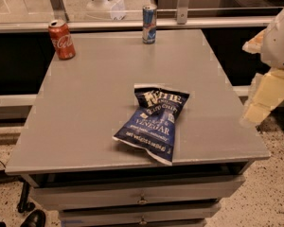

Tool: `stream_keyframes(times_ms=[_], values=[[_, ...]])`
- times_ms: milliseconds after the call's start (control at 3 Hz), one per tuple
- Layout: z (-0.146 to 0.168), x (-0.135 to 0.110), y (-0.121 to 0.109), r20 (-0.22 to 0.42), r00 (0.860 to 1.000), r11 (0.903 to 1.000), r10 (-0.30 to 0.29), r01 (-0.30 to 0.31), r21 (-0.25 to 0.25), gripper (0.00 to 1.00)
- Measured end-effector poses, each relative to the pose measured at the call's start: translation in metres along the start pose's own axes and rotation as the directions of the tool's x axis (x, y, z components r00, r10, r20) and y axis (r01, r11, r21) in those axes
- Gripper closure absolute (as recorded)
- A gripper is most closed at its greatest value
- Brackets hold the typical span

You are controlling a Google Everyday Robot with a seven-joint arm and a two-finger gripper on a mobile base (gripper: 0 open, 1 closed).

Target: Move blue chip bag near redbull can

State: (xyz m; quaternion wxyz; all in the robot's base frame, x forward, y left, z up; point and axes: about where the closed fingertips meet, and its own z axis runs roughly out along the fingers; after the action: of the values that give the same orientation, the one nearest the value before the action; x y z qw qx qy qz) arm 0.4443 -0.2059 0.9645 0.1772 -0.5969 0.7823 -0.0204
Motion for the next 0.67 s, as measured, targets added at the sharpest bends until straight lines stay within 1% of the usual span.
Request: stream_keyframes(times_ms=[333, 667], values=[[0.025, -0.016, -0.002, 0.069, 0.997, 0.9997, 0.025, -0.025, -0.006, 0.0], [0.045, -0.03, -0.006, 0.133, 0.99, 0.9985, 0.055, -0.053, -0.014, 0.0]])
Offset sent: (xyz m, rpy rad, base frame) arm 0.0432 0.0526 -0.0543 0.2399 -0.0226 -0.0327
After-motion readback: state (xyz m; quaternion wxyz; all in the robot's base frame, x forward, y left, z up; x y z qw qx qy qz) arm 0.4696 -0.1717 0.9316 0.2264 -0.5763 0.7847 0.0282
